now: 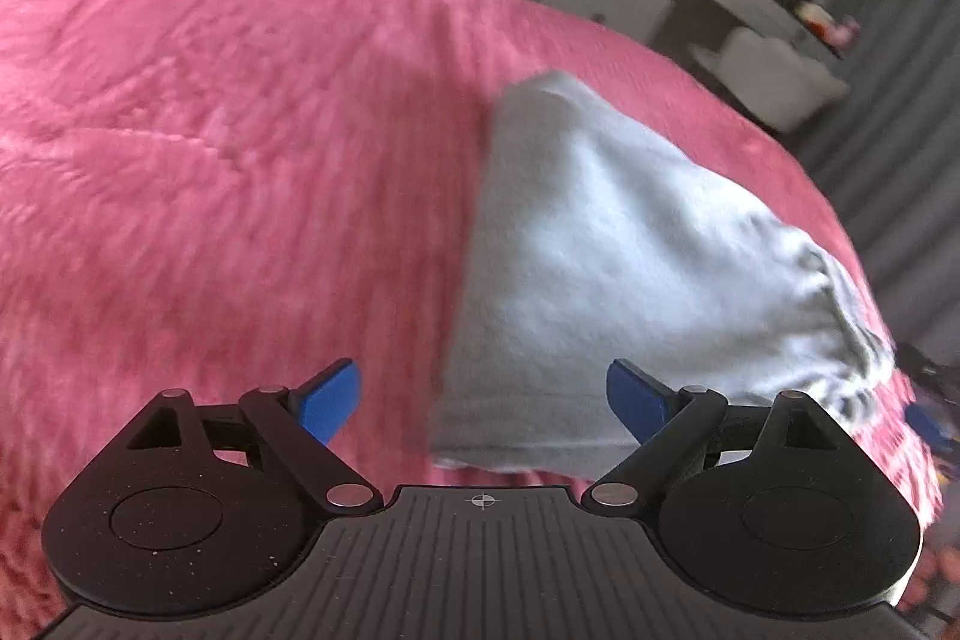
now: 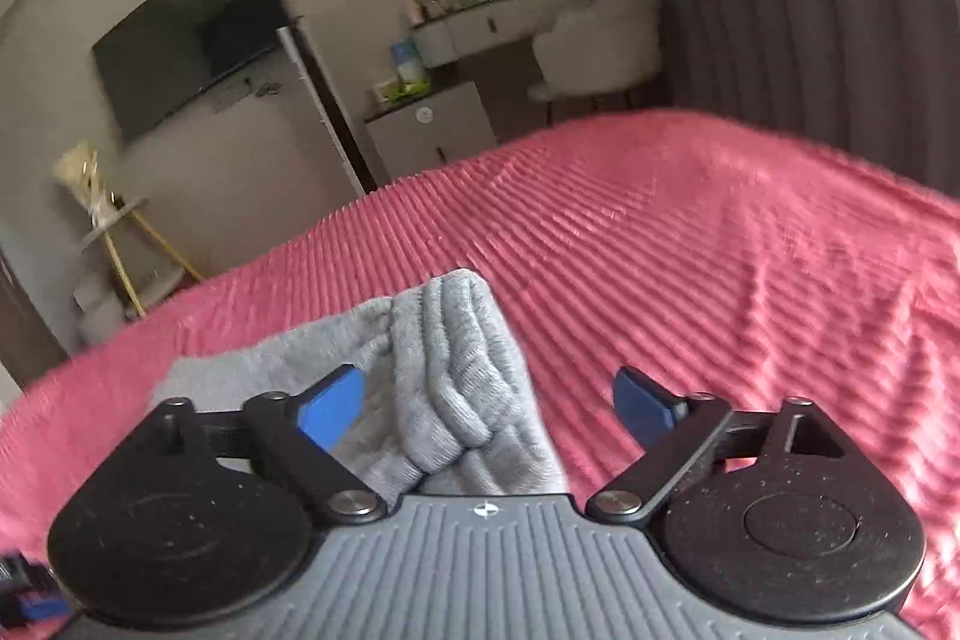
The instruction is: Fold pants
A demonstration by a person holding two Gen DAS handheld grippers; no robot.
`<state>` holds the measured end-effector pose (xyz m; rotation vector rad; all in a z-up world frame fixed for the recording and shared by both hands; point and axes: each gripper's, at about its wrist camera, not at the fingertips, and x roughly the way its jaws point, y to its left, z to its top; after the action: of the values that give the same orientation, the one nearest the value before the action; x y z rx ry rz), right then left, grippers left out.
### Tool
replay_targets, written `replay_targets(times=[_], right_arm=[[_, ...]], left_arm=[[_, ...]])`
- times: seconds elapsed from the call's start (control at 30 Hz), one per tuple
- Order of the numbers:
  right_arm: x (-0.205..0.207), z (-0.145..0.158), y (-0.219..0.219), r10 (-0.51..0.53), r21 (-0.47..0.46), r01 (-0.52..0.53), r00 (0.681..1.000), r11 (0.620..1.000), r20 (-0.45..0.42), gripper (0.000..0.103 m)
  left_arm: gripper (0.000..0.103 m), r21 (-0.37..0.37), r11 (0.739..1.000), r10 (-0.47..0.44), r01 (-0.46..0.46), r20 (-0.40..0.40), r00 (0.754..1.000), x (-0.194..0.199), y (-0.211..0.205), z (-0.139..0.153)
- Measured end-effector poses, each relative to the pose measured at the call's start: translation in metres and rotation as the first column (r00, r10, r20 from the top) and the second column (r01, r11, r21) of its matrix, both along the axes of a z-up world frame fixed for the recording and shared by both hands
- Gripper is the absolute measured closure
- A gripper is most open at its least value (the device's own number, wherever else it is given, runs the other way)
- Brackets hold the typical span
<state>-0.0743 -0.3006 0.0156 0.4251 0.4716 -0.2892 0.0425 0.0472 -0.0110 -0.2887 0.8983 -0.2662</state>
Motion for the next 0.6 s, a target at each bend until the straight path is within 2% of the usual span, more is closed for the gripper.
replay_targets(times=[0.03,0.1,0.2,0.3,0.37,0.4,0.43,0.5,0.57,0.6], right_arm=[[0.0,-0.003,-0.002,-0.002,0.012,0.002,1.0,1.0,-0.005,0.011],[-0.002,-0.011,-0.014,-0.024,0.108,0.025,1.0,0.994,-0.007,0.011],[-0.01,-0.018,-0.032,-0.076,0.235,0.064,0.996,0.97,0.041,0.011],[-0.006,-0.024,-0.036,-0.09,0.249,0.08,0.995,0.965,0.03,0.014],[0.001,-0.026,-0.037,-0.05,0.277,0.04,0.998,0.96,0.031,0.029],[0.005,-0.025,-0.036,-0.028,0.295,0.016,0.999,0.955,0.036,0.03],[0.01,-0.022,-0.034,-0.012,0.298,-0.002,0.999,0.955,0.046,0.031],[0.016,-0.012,-0.027,0.012,0.236,-0.027,0.998,0.971,0.064,0.035],[0.026,-0.004,-0.018,0.042,0.143,-0.049,0.998,0.988,0.052,0.053],[0.031,-0.002,-0.014,0.059,0.11,-0.063,0.997,0.992,0.041,0.056]], left_arm=[[0.01,0.002,0.999,-0.034,0.034,0.013,0.999,-0.002,-0.006,0.001],[0.009,0.032,0.996,-0.09,0.089,0.039,0.995,-0.006,-0.021,0.005],[0.008,0.099,0.987,-0.133,0.126,0.068,0.989,-0.007,-0.043,0.006],[0.007,0.214,0.965,-0.156,0.154,-0.007,0.988,0.002,-0.064,-0.01],[0.005,0.234,0.96,-0.144,0.152,-0.053,0.988,0.008,-0.067,-0.019],[0.004,0.228,0.962,-0.139,0.147,-0.049,0.989,0.009,-0.066,-0.019],[0.004,0.22,0.965,-0.136,0.143,-0.048,0.99,0.009,-0.065,-0.019],[0.004,0.193,0.973,-0.122,0.131,-0.053,0.991,0.009,-0.058,-0.02],[0.003,0.163,0.98,-0.103,0.113,-0.066,0.992,0.009,-0.052,-0.022],[0.003,0.151,0.983,-0.094,0.104,-0.072,0.993,0.009,-0.05,-0.023]])
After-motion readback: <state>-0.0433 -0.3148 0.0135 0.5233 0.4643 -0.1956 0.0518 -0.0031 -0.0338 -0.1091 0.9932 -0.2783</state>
